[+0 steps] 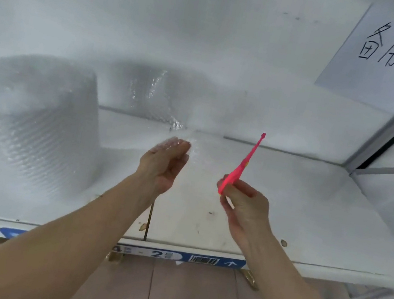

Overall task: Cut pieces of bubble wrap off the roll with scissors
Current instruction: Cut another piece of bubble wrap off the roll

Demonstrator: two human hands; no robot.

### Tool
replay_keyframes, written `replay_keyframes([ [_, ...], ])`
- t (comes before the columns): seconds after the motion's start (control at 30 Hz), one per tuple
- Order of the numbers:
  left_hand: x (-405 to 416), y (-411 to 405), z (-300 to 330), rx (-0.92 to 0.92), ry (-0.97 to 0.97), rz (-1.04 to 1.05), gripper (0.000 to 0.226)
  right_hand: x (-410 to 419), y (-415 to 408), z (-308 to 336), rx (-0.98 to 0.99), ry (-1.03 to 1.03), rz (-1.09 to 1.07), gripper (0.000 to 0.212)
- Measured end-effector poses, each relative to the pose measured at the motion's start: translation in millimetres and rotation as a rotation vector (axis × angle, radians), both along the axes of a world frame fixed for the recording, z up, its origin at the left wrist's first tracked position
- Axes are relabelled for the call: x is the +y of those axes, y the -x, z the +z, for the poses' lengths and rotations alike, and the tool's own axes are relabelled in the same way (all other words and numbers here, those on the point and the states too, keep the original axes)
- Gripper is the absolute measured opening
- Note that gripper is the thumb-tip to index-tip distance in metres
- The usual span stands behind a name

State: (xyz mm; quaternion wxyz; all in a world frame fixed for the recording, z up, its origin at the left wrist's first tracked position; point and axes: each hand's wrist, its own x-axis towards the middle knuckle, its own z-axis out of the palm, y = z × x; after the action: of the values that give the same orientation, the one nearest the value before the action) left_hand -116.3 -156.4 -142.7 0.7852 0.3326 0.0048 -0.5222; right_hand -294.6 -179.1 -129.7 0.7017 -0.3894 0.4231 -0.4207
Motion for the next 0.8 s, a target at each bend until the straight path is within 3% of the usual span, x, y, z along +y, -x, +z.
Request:
replay_keyframes([
  [0.17, 1, 4, -3, -0.008, 0.077, -0.049, 0.009, 14, -13, -3, 0.049, 0.102, 0.146, 0.009],
  [0.27, 0, 7, -3, -0.040, 0.099, -0.054, 0.010, 16, -18, -6, 0.038, 0.106, 0.330, 0.020],
  [0.43, -2, 5, -1, -0.129, 0.072, -0.020, 0.015, 22, -28, -15, 0.028, 0.109, 0.471, 0.015],
  [0.57, -4, 8, -1, -0.199, 0.051, -0.054, 0.032, 26, -37, -24, 0.151, 0.146, 0.373, 0.010],
  [0.8, -8, 12, -1, -0.210, 0.016, -0.029, 0.020, 28, -38, -26, 0.170, 0.050, 0.262, 0.031],
])
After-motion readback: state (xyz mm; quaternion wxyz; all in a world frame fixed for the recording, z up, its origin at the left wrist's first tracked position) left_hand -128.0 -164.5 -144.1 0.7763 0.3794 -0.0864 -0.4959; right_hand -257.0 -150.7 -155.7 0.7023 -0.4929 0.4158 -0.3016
